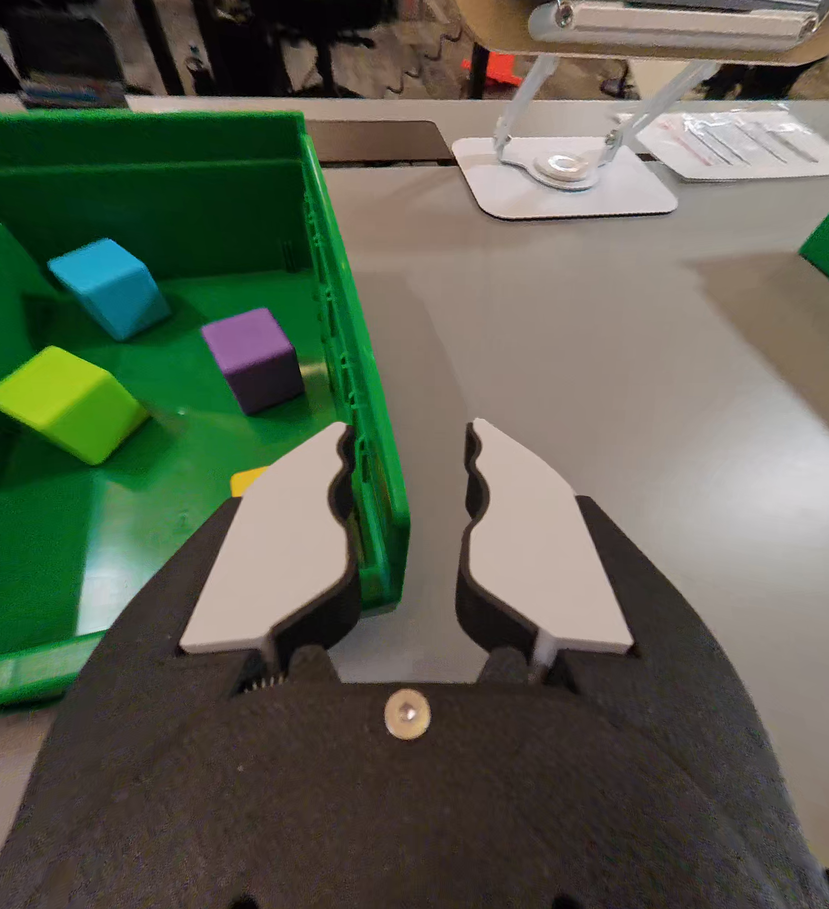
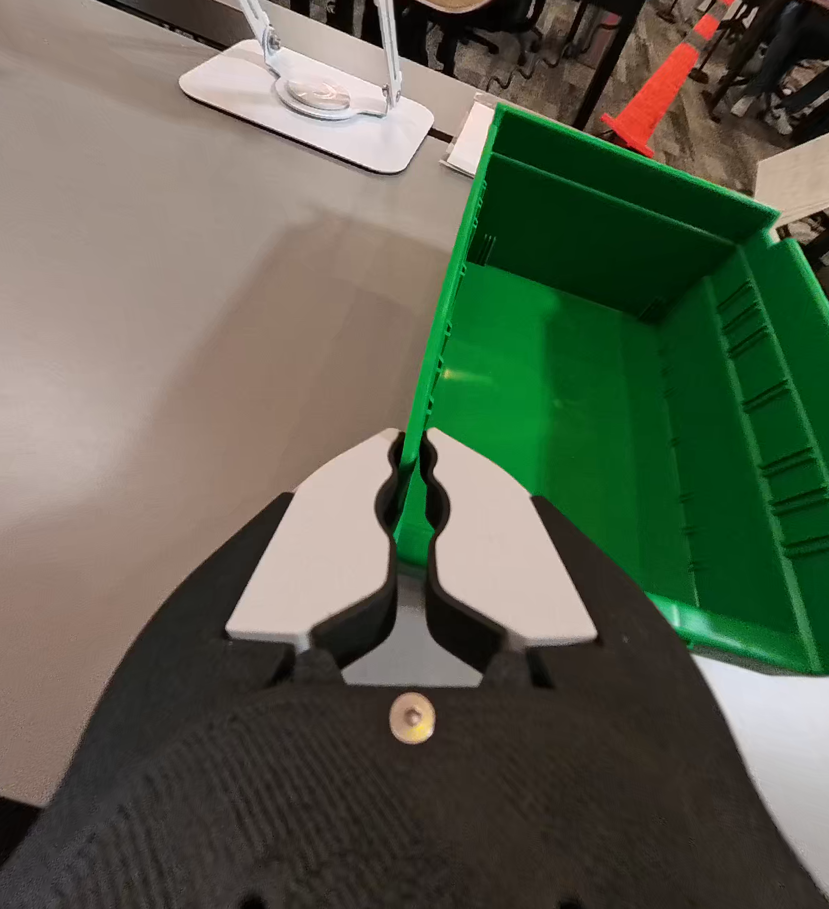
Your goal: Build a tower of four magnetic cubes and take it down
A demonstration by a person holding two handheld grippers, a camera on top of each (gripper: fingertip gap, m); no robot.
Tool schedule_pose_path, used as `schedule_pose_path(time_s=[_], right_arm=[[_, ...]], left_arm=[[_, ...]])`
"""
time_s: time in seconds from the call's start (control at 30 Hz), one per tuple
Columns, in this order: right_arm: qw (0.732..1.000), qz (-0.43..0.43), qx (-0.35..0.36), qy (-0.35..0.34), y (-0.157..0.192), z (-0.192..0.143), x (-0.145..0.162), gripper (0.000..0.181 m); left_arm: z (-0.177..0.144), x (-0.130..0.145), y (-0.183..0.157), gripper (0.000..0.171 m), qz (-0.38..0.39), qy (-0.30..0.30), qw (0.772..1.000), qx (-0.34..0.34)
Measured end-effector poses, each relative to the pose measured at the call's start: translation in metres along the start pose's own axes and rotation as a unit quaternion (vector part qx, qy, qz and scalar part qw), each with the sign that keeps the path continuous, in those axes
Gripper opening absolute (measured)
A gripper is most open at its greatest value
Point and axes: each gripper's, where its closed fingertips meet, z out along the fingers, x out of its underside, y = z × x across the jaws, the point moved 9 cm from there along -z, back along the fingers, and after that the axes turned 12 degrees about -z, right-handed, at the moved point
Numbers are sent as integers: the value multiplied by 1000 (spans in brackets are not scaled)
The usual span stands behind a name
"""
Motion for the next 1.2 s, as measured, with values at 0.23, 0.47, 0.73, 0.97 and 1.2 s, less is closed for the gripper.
schedule_pose_path(time_s=[0.23,0.47,0.73,0.97,1.2], right_arm=[[999,36,-26,-29,-6,-1,2,11],[997,47,-24,-51,-7,-3,-1,24],[987,10,63,-145,-7,-22,-35,27],[950,-154,160,-218,32,-23,-58,9],[958,-118,100,-243,53,-20,-66,12]], left_arm=[[5,2,7,15,-6,24,999,-32],[2,3,5,9,63,33,995,-73],[-14,10,11,7,51,32,996,-60],[-28,15,14,13,26,26,998,-50],[-28,26,17,16,18,76,995,-63]])
